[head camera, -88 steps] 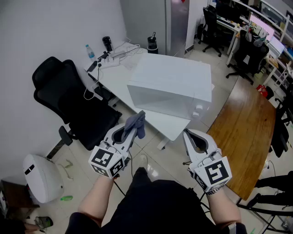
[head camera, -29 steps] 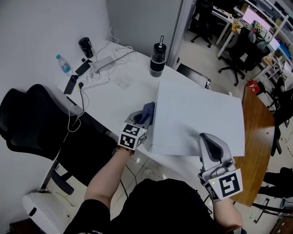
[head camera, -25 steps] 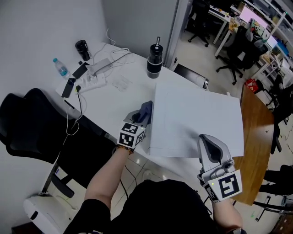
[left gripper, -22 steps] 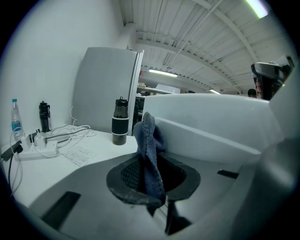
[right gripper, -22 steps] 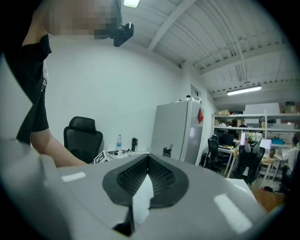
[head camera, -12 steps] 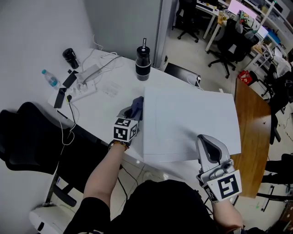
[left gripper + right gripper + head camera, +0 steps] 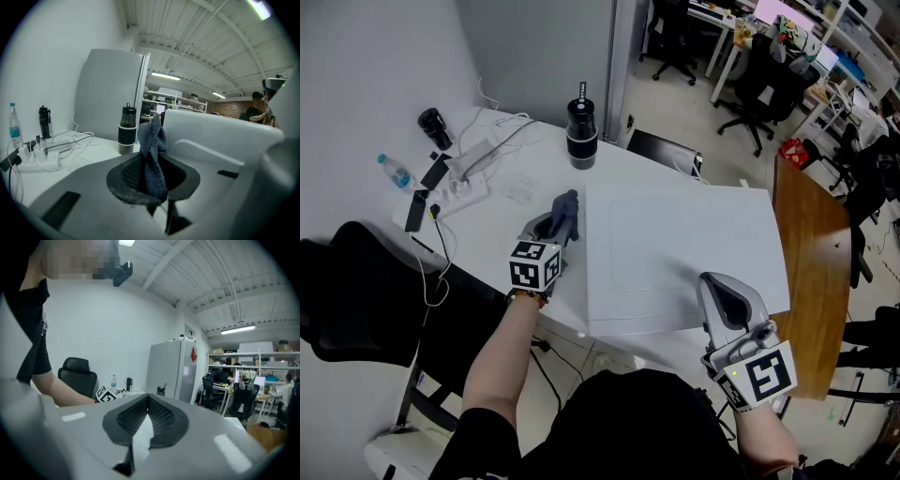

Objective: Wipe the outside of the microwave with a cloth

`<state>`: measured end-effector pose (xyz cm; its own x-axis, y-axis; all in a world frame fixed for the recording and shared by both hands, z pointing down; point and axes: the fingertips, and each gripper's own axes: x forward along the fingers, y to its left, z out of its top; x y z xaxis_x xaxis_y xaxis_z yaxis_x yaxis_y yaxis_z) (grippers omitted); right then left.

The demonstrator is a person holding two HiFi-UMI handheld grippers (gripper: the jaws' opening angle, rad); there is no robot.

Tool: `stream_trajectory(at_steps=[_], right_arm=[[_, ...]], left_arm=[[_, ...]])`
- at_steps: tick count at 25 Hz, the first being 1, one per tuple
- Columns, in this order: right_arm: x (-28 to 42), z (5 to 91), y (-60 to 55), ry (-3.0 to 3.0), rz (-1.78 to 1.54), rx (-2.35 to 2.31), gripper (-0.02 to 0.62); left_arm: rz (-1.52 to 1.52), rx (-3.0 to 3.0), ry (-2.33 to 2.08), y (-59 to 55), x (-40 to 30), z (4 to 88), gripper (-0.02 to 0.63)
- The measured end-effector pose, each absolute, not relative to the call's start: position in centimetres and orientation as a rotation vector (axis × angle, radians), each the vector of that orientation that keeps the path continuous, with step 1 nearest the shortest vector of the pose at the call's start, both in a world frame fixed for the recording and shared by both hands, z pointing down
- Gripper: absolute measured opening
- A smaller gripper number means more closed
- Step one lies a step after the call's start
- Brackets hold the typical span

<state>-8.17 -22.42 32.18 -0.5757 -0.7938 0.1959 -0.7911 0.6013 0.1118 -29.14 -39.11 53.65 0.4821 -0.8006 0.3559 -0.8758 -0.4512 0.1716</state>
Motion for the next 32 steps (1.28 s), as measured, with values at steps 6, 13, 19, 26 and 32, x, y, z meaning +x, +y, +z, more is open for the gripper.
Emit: stream_trajectory(at_steps=[6,13,19,26,32], right_arm=[[-10.5,31.8,-23.2,-2.671,0.007,1.193,0.051],[-15.4,30.9,-24.1,-2.796,0.105,0.925,0.154],[-19.7,30.8,-24.0,-2.876,0.218,0.653,0.221],[-22.9,31.4,-21.8,-2.939,0.388,0.381,0.282],[-24.7,30.7,-19.3,-3.002,0.376,0.213,0.177]], left_arm=[[0.224,2.535,-1.377,-36.7,-30.3,47.3,0.060],[0.064,2.715,-1.153,-32.1,-29.5,39.7,0.061],[-0.073,2.821,-0.828,-26.7,-28.0,34.5,0.063],[-0.221,2.859,-0.365,-20.7,-26.2,30.4,0.064],[-0.166,2.858,-0.283,-19.0,-25.5,31.2,0.069]])
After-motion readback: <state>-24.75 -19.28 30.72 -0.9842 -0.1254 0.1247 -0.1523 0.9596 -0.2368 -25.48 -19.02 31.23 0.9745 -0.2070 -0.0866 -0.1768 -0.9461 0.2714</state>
